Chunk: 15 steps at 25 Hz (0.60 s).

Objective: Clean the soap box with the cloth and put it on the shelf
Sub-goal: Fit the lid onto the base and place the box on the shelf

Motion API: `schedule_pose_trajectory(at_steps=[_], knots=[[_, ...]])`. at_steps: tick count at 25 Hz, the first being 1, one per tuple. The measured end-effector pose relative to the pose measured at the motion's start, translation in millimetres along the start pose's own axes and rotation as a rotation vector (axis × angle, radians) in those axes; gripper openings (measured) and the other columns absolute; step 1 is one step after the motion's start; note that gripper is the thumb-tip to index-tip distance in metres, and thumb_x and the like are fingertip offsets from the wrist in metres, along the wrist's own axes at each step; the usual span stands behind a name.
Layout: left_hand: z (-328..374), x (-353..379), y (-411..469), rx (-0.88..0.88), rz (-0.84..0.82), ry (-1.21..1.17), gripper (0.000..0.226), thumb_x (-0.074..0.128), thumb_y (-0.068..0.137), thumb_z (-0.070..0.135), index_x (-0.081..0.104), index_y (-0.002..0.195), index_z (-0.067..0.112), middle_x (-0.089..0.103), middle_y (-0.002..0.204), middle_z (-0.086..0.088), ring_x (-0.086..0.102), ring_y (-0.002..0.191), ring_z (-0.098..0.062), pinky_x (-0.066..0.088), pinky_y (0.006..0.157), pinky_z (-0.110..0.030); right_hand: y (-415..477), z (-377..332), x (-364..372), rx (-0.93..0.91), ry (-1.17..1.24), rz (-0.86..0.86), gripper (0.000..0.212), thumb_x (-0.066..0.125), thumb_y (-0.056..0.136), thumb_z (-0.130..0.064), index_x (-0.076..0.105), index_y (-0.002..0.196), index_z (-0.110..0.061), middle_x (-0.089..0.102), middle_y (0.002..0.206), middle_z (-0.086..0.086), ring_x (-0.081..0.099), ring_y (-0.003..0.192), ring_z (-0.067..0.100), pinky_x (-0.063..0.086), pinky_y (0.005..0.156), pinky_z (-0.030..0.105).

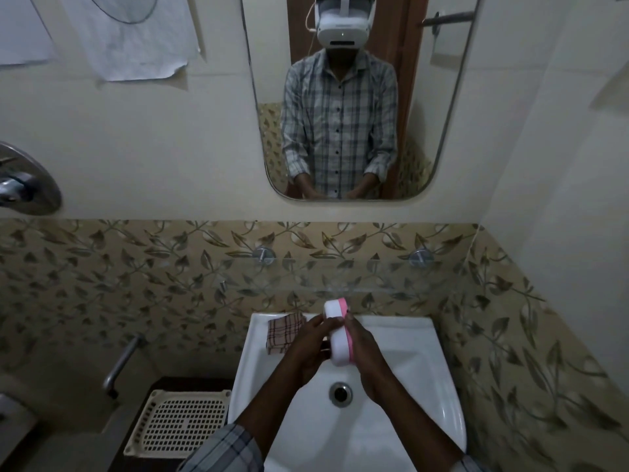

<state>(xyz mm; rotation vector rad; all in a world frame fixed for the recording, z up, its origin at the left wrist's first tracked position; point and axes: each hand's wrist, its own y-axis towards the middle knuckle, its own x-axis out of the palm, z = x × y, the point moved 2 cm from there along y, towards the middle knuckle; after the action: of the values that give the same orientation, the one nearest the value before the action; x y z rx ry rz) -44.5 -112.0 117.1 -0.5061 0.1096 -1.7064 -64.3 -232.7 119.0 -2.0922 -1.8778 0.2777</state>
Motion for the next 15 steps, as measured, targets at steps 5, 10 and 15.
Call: schedule_pose_trajectory(at_steps=[5, 10, 15], knots=[[-6.0, 4.2, -3.6, -0.031, 0.005, -0.041, 0.041, 0.072, 0.085, 0.029, 0.067, 0.124, 0.015, 0.076, 0.112, -0.012, 0.074, 0.096, -0.028, 0.059, 0.072, -0.037, -15.4, -7.9, 3.9, 0.041, -0.005, -0.058, 0.05, 0.03, 0.098, -0.063, 0.059, 0.12, -0.028, 0.068, 0.11, 0.004, 0.066, 0.102, 0.021, 0.055, 0.085, 0.033], [-1.6, 0.8, 0.4, -0.128, -0.012, 0.012, 0.054, 0.083, 0.077, 0.036, 0.066, 0.122, 0.014, 0.074, 0.113, -0.015, 0.073, 0.1, -0.031, 0.06, 0.075, -0.043, -23.1, -11.1, 6.1, 0.128, 0.031, -0.101, 0.075, 0.023, 0.095, -0.069, 0.055, 0.137, -0.017, 0.063, 0.13, 0.014, 0.062, 0.118, 0.029, 0.049, 0.104, 0.043], [2.8, -3.6, 1.0, -0.299, 0.072, -0.081, 0.046, 0.077, 0.074, 0.037, 0.061, 0.111, 0.015, 0.069, 0.104, -0.017, 0.068, 0.095, -0.036, 0.06, 0.072, -0.052, -19.8, 1.0, -11.8, 0.036, 0.111, -0.301, 0.076, 0.025, 0.088, -0.076, 0.057, 0.138, -0.029, 0.061, 0.139, 0.005, 0.059, 0.127, 0.021, 0.041, 0.113, 0.05]])
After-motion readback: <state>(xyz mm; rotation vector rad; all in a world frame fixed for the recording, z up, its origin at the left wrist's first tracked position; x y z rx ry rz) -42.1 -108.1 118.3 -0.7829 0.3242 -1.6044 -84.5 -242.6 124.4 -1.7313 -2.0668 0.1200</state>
